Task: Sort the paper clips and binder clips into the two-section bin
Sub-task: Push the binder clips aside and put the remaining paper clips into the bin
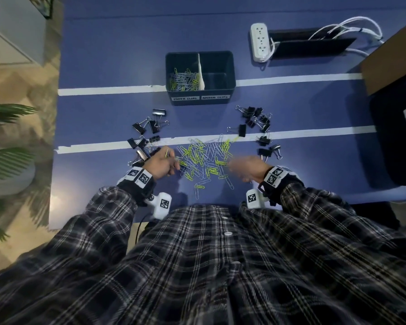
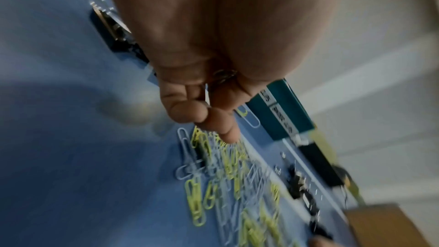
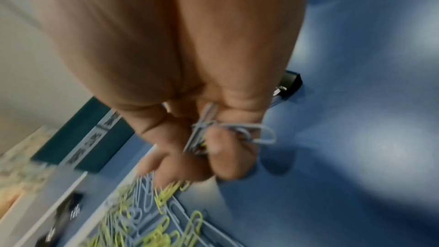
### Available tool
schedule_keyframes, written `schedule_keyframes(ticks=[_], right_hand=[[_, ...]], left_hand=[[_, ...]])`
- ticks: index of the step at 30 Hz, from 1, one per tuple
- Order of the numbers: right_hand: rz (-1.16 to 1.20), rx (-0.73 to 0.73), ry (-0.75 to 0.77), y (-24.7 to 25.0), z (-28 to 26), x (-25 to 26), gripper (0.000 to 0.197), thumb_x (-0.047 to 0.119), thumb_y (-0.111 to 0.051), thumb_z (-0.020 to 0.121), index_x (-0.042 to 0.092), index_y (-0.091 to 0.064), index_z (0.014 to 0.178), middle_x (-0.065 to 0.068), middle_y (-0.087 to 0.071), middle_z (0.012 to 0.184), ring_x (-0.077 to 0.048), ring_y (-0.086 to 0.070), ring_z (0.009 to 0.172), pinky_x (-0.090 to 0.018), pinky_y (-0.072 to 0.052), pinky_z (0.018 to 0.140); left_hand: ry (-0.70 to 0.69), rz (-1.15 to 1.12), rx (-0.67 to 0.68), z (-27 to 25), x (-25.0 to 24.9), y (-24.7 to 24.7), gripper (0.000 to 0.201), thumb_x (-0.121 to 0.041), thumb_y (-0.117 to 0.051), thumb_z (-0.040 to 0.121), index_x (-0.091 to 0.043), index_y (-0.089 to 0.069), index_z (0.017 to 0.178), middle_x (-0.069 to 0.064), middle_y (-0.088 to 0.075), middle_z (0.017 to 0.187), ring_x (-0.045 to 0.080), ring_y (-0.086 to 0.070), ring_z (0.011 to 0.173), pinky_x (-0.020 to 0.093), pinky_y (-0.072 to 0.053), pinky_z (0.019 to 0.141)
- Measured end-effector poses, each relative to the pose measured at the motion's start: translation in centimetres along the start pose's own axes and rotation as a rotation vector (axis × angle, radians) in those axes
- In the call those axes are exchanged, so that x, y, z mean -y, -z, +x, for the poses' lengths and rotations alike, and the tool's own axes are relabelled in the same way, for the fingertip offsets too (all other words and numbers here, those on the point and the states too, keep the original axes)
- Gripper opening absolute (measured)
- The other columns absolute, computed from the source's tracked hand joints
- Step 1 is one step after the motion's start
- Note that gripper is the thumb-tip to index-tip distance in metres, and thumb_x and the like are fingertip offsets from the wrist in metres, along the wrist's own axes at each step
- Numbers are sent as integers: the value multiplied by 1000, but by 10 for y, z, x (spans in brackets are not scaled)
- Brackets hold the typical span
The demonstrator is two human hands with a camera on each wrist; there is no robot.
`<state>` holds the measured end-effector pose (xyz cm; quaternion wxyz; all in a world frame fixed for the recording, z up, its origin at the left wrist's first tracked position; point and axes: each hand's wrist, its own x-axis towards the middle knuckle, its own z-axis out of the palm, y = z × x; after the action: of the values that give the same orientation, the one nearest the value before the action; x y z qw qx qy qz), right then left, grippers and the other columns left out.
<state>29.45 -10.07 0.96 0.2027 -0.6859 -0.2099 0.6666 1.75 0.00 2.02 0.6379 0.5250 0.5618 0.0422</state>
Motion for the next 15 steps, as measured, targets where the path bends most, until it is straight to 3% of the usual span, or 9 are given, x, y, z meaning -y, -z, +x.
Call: schedule_keyframes(ticks=[2, 4, 5, 7, 8, 10, 13, 15], right_hand=[[-140, -75, -43, -1, -1, 0, 23, 6, -36, 91, 17, -55, 83, 0, -43, 68, -11, -31, 50, -17, -20, 41], [-312, -109, -82, -5, -3, 4, 15, 15, -42, 87, 18, -48, 73, -1, -34, 64, -14, -25, 49, -20, -17, 47], [-461, -108, -71, -5, -5, 5, 17, 22, -48, 87, 17, -46, 70, -3, -34, 63, -17, -28, 50, -23, -20, 49], [-802, -94, 3, -8, -4, 2, 37, 42, -58, 86, 10, -55, 68, -12, -50, 65, -25, -47, 58, -28, -37, 56], [-894, -103, 37, -10, -3, -2, 48, 52, -63, 82, 5, -63, 71, -13, -61, 70, -26, -58, 67, -31, -47, 64], [-962, -137, 71, -16, -4, -8, 56, 59, -71, 73, 4, -70, 81, -8, -70, 81, -22, -66, 78, -36, -56, 75], [-1048, -235, 100, -27, -1, -12, 44, 55, -74, 71, 13, -71, 81, -3, -69, 83, -22, -65, 80, -38, -57, 77], [-1084, -242, 101, -30, 1, -11, 35, 49, -70, 73, 14, -70, 76, -3, -69, 82, -24, -66, 82, -36, -57, 77]], left_hand=[[-49, 106, 59, -4, -1, -3, 29, 9, -31, 94, -16, -42, 104, 7, -58, 71, 15, -47, 47, 23, -34, 46], [-57, 53, 92, -6, -3, -3, 38, 12, -29, 94, -11, -47, 119, 5, -56, 74, 3, -49, 40, 14, -35, 39], [-30, -45, 130, -5, -3, -3, 40, 11, -28, 95, -10, -56, 114, 4, -57, 72, 1, -49, 38, 12, -35, 36], [29, -199, 182, -5, -4, -4, 51, 3, -25, 98, -12, -72, 83, -2, -62, 64, 3, -50, 40, 12, -35, 34], [47, -154, 160, -4, -3, -5, 52, 3, -28, 97, -16, -70, 73, -4, -61, 64, 6, -50, 44, 13, -36, 37], [39, 110, 59, -2, 2, -6, 34, 5, -39, 90, -20, -55, 73, -3, -52, 64, 13, -45, 55, 20, -36, 46], [13, 299, 115, -4, 7, -7, 17, -10, -50, 72, -22, -38, 71, -1, -41, 62, 17, -36, 61, 29, -33, 59], [-22, 418, 148, -4, 7, -10, 25, -18, -57, 75, -22, -34, 67, -2, -38, 61, 17, -35, 61, 30, -33, 62]])
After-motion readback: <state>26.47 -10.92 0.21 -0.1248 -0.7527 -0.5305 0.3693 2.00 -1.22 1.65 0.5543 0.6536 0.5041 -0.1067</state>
